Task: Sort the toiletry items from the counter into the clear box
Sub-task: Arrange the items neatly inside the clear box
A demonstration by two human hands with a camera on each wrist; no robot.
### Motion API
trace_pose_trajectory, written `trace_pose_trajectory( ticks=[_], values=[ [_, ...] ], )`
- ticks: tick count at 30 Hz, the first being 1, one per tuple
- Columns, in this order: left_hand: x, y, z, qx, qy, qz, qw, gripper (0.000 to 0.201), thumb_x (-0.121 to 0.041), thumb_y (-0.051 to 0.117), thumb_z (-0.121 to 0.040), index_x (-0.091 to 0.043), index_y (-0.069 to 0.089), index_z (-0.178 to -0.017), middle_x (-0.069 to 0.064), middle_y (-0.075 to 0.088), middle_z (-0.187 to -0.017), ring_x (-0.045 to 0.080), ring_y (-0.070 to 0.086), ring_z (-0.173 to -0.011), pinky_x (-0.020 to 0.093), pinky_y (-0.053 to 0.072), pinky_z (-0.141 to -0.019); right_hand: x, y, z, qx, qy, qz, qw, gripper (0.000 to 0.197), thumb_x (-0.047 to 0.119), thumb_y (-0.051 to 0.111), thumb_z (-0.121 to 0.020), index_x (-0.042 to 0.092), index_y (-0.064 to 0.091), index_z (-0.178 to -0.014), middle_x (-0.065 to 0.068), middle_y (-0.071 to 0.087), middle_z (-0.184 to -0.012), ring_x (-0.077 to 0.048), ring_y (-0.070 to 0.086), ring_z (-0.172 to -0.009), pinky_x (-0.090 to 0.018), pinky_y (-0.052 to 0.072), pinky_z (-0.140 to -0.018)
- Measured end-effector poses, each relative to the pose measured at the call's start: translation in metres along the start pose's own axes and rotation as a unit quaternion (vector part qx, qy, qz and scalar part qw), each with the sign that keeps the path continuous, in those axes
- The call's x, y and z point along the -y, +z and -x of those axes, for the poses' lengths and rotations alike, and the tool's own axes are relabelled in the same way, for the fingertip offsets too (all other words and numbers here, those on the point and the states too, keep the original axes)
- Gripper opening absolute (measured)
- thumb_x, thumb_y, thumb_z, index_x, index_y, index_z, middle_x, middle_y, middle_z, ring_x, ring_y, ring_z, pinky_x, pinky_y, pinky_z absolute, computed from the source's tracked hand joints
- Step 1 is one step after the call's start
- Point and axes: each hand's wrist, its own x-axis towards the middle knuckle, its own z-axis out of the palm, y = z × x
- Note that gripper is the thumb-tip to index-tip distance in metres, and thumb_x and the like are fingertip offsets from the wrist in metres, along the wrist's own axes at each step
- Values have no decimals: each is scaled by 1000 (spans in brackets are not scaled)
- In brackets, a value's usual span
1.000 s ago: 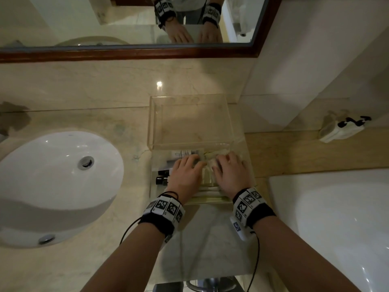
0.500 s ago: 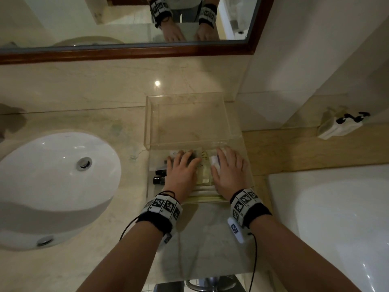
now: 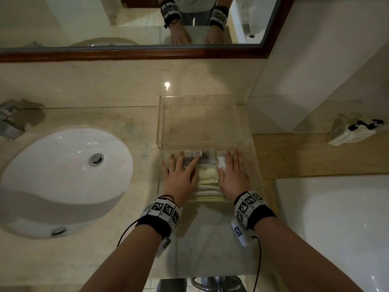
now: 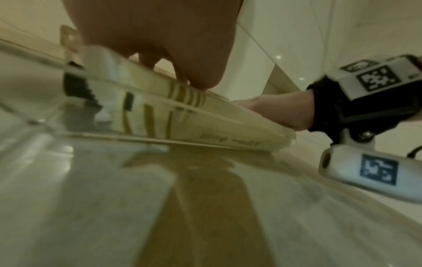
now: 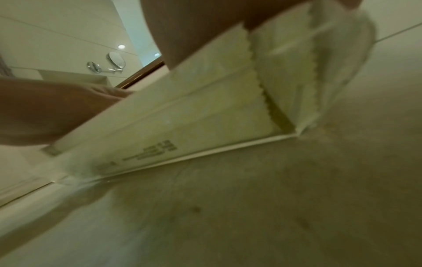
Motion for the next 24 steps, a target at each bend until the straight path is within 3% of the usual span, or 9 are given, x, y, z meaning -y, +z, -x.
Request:
trace_pose_trajectory(
  ticks=[3, 7, 12, 17, 20, 24],
  values=[
    [5, 3, -2, 37, 10, -22, 999, 53, -53, 21, -96, -48, 1, -146, 9, -3, -161, 37, -7, -146, 59, -3, -117, 1, 1, 0, -2, -2, 15, 1000, 62, 40, 18, -98, 13, -4, -149, -9, -13, -158, -22, -18, -145, -46, -8, -117],
    [6, 3, -6, 56, 9, -13, 998, 51, -56, 19, -96, -50, 3, -145, 7, -9, -160, 35, -11, -146, 58, -4, -118, 1, 1, 1, -21, -4, -4, 1000, 60, 41, 19, -98, 16, 0, -149, -8, -10, -159, -21, -15, -145, -47, -5, -117],
    [7, 4, -9, 38, 23, -29, 999, 55, -63, 14, -92, -52, -3, -144, 0, -8, -161, 30, -11, -148, 60, -8, -116, 15, -4, -1, -43, -97, -13, 994, 56, 37, 21, -98, 23, 4, -149, 1, -11, -159, -14, -13, -145, -43, -11, -114],
    [12, 8, -8, 43, 34, -45, 997, 59, -64, 13, -92, -50, -10, -143, -2, -16, -160, 28, -18, -146, 57, -11, -116, 24, 8, -4, -10, -118, 6, 993, 60, 43, 17, -95, 23, -2, -149, -1, -6, -159, -17, -10, -146, -40, -9, -119],
    [11, 7, -10, 40, 32, -39, 998, 61, -64, 15, -92, -46, -7, -145, -1, -14, -160, 27, -17, -147, 56, -13, -116, 22, 15, -6, -18, -112, 16, 993, 68, 50, 5, -86, 25, -5, -148, -1, -7, -159, -19, -10, -146, -41, -8, -119],
    [11, 5, -16, 19, 10, -36, 999, 72, -68, 7, -86, -34, 0, -150, 4, -11, -160, 26, -17, -147, 55, -17, -115, 24, 13, -7, -49, -95, -12, 994, 70, 53, 5, -85, 24, -2, -149, 1, -9, -159, -18, -10, -146, -40, -9, -118]
  ],
)
